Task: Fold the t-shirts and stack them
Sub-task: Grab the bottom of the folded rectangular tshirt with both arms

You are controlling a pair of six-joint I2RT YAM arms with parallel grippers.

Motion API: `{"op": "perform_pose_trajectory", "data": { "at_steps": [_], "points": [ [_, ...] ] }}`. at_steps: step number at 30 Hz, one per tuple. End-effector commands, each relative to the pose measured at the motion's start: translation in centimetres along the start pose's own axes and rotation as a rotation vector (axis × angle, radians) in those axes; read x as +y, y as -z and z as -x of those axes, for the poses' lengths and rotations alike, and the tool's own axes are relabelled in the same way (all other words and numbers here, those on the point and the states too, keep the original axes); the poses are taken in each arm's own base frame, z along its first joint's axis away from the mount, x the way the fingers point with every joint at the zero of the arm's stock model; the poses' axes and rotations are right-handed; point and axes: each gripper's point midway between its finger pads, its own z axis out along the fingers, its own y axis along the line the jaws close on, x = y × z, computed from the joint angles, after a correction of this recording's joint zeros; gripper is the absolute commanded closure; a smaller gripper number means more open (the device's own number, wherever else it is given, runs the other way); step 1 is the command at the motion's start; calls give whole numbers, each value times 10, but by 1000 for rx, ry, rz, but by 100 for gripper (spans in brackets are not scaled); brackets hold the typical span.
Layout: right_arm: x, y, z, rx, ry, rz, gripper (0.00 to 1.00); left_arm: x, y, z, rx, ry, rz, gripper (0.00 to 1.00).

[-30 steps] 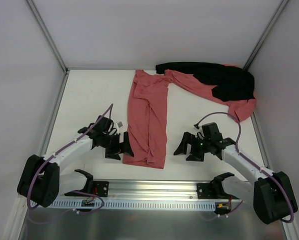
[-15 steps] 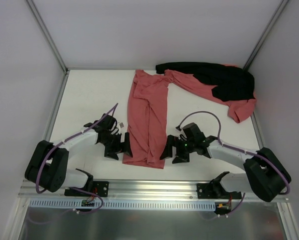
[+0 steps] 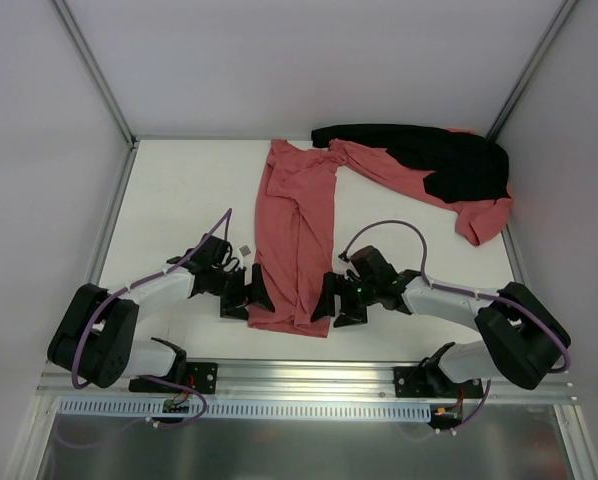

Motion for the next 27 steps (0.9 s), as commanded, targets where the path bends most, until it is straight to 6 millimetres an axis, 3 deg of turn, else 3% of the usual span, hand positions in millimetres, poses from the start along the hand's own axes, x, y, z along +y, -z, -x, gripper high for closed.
{"op": "perform_pose_trajectory", "data": {
  "at_steps": [1, 7, 23, 26, 27],
  "points": [
    [-8, -6, -2, -6, -10, -49, 18, 20, -11, -7, 6, 43, 40, 15],
    [-7, -13, -6, 13, -27, -42, 45, 17, -11, -12, 14, 44, 32, 17],
    [0, -21, -6, 1, -20, -25, 49, 2, -28, -23, 40, 15, 29, 18],
    [0, -23, -8, 2, -28, -20, 67, 0, -31, -25, 55, -1, 34, 25],
    [-1, -24, -8, 5, -31, -21, 84, -2, -32, -26, 62, -4, 29, 28]
  ]
}}
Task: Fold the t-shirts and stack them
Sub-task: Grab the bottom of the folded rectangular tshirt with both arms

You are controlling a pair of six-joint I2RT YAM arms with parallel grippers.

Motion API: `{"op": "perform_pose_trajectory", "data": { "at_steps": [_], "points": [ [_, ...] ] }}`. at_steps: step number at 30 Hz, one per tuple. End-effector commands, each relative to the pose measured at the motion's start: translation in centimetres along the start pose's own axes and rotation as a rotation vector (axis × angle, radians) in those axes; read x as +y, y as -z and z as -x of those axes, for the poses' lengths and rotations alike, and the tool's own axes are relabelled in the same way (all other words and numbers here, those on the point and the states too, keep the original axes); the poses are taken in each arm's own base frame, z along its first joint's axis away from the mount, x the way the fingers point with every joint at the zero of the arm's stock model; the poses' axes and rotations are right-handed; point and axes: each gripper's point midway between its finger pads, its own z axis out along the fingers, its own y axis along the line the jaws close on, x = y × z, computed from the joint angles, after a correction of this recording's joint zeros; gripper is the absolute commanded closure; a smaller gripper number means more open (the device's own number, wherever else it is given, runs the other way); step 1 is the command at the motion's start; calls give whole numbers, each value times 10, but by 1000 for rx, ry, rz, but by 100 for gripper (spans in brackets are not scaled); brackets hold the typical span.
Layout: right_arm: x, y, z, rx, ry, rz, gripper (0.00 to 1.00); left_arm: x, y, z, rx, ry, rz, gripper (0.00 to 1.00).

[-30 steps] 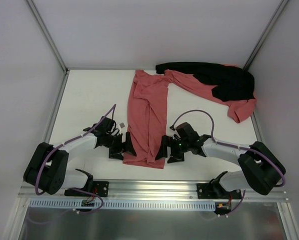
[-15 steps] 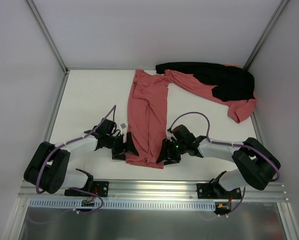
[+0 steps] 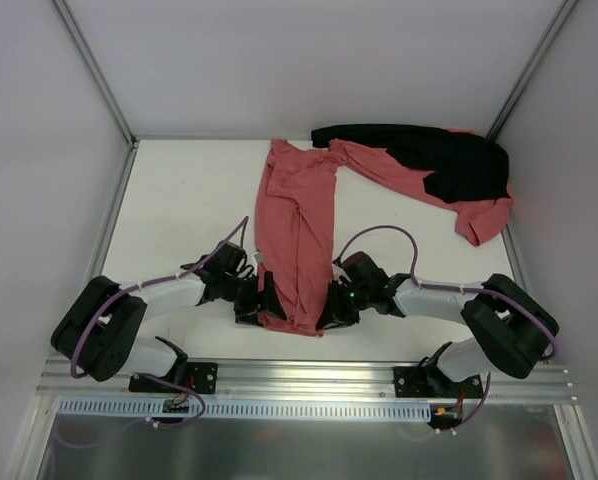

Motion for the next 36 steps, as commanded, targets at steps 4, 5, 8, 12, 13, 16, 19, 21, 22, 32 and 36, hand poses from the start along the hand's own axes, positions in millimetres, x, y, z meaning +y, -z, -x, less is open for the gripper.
{"op": "perform_pose_trajectory", "data": {
  "at_steps": [4, 5, 8, 12, 13, 16, 19, 21, 22, 32, 36],
  "points": [
    [-1, -4, 1, -15, -3, -1, 99, 19, -12, -6, 24, 2, 70, 71],
    [-1, -3, 2, -19, -4, -2, 99, 17, -12, -4, 19, 0, 66, 100],
    [-2, -1, 0, -18, 1, -9, 99, 18, -10, -3, 13, -5, 78, 100],
    [-5, 2, -2, -17, 5, -18, 100, 19, -7, -3, 7, -27, 95, 100],
    [-4, 2, -2, -18, 7, -17, 99, 20, -6, -3, 5, -26, 98, 100],
    [-4, 2, -3, -13, 7, -17, 99, 19, -5, -6, 8, -21, 93, 100],
    [-4, 3, -5, 1, 10, -20, 99, 14, -3, -8, 10, -2, 67, 100],
    [-5, 7, -8, 12, 12, -31, 100, 9, -1, -10, 10, 4, 51, 100],
    [-7, 8, -10, 17, 12, -40, 100, 7, 0, -14, 17, 11, 44, 100],
    [-9, 41, -29, 32, 28, -64, 99, -9, 17, -38, 41, 66, 7, 100],
    [-13, 54, -42, 38, 20, -64, 99, -15, 24, -50, 53, 89, -6, 100]
  ]
}}
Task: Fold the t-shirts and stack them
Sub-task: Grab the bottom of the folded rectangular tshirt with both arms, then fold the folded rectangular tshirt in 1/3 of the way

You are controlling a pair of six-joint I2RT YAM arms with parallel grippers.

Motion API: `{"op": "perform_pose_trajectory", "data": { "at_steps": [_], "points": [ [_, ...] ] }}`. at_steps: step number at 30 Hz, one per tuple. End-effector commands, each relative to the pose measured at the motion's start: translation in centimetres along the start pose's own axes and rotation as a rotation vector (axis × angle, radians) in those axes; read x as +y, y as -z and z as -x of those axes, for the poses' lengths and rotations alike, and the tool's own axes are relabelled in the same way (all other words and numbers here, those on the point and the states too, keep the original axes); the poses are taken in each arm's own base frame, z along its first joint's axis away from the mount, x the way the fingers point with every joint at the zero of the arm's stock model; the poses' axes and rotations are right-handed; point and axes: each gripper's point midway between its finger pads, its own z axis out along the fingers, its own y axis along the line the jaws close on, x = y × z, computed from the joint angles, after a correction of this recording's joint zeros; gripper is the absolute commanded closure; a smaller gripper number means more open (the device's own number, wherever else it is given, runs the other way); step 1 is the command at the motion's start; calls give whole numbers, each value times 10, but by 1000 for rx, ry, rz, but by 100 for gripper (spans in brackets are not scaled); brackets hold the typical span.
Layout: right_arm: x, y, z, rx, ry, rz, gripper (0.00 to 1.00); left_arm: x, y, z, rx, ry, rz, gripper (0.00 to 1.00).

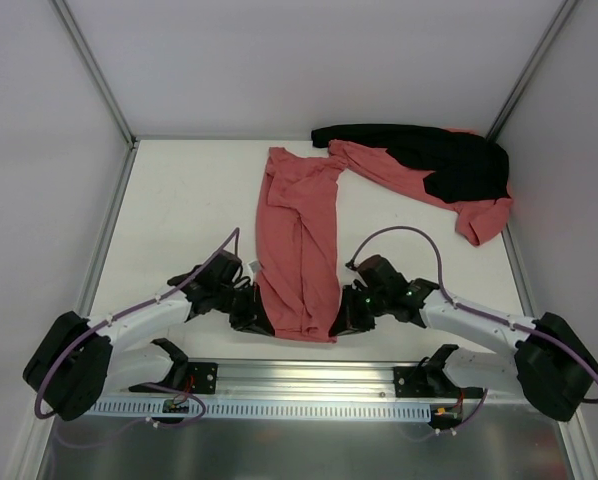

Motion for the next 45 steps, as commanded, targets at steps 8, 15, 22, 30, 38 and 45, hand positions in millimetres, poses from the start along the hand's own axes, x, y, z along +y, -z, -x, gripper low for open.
{"op": "perform_pose_trajectory", "data": {
  "at_steps": [8, 15, 22, 30, 38, 45],
  "points": [
    [-21, 33, -44, 75, -27, -47, 100, -14, 25, -40, 47, 97, -10, 100],
    [-15, 48, -51, 77, -8, -25, 100, -17, 35, -49, 18, 150, -25, 100],
    [19, 50, -25, 107, 76, -6, 100, -42, 32, -29, 35, 106, -18, 100],
    [57, 57, 28, 90, 120, 8, 99, -95, 32, 18, 42, -45, -8, 100],
    [52, 67, 85, 45, 94, 2, 99, -117, 55, 71, -30, -77, -40, 100],
    [46, 62, 128, 54, 79, -17, 99, -96, 73, 112, -87, -40, -6, 100]
  ]
}}
